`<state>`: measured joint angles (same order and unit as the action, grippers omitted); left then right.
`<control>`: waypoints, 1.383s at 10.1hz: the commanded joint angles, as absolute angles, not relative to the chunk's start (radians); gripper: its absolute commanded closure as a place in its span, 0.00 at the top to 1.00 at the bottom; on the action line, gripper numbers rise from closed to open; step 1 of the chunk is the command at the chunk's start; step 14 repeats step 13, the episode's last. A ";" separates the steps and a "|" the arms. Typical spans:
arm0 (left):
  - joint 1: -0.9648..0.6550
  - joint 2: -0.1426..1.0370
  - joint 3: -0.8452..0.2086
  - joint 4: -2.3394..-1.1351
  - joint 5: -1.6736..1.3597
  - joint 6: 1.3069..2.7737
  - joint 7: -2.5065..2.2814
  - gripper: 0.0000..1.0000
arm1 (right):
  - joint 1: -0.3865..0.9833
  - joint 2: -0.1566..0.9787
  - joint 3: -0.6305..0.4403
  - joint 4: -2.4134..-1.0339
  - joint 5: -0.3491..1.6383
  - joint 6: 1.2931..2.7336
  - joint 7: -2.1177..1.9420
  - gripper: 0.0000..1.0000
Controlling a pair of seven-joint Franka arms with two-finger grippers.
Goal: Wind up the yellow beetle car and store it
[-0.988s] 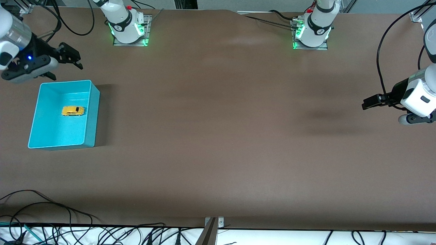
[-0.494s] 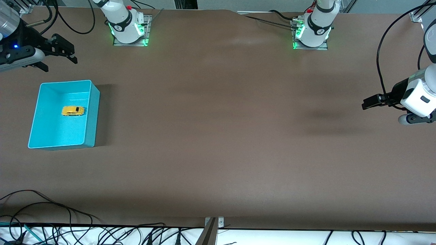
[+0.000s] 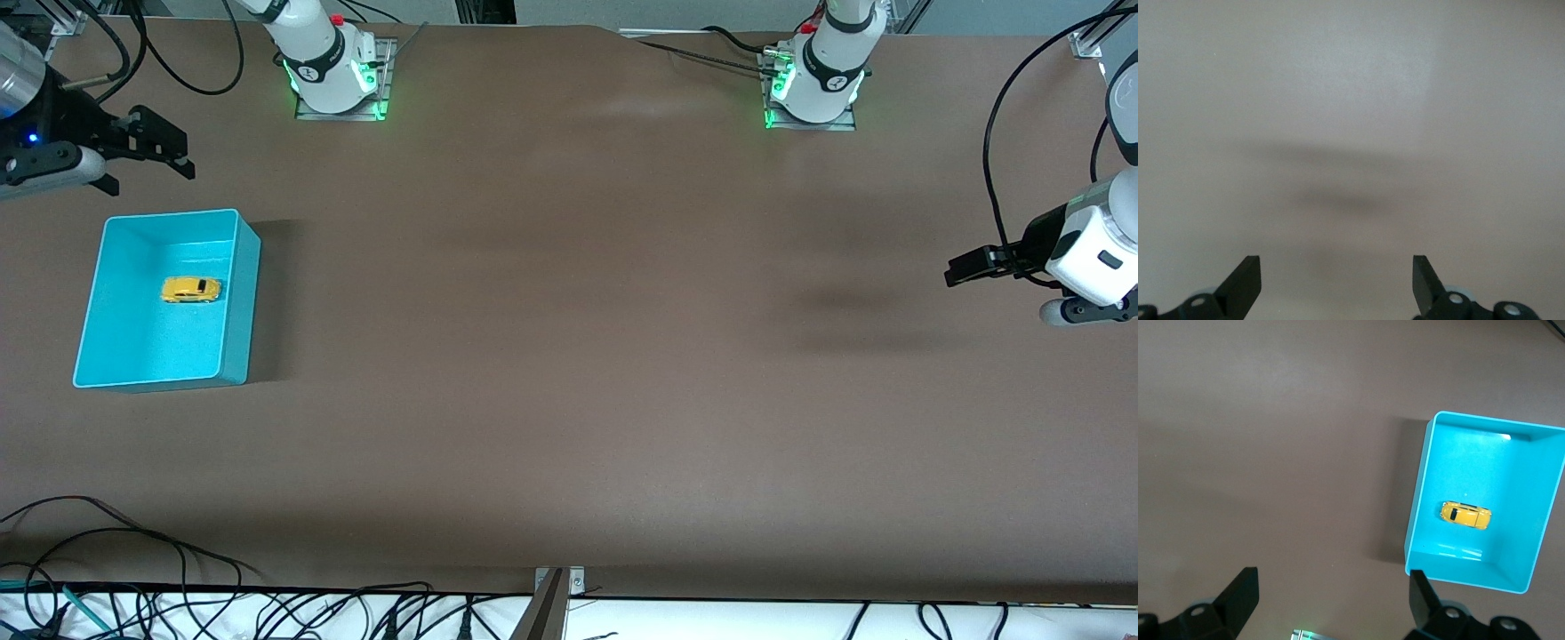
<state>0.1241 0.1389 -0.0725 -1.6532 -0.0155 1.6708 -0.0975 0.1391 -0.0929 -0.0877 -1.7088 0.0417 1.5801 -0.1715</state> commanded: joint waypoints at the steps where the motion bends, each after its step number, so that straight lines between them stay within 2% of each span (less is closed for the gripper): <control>1: 0.129 0.110 -0.069 -1.681 -0.046 1.677 -0.072 1.00 | 0.123 0.007 -0.092 -1.588 0.031 1.525 -0.158 1.00; 2: 0.127 0.110 -0.069 -1.681 -0.046 1.677 -0.072 1.00 | 0.088 0.038 -0.063 -1.533 0.029 1.493 -0.156 1.00; 14: 0.129 0.112 -0.067 -1.677 -0.046 1.677 -0.072 1.00 | 0.078 0.041 -0.069 -1.526 -0.015 1.489 -0.160 1.00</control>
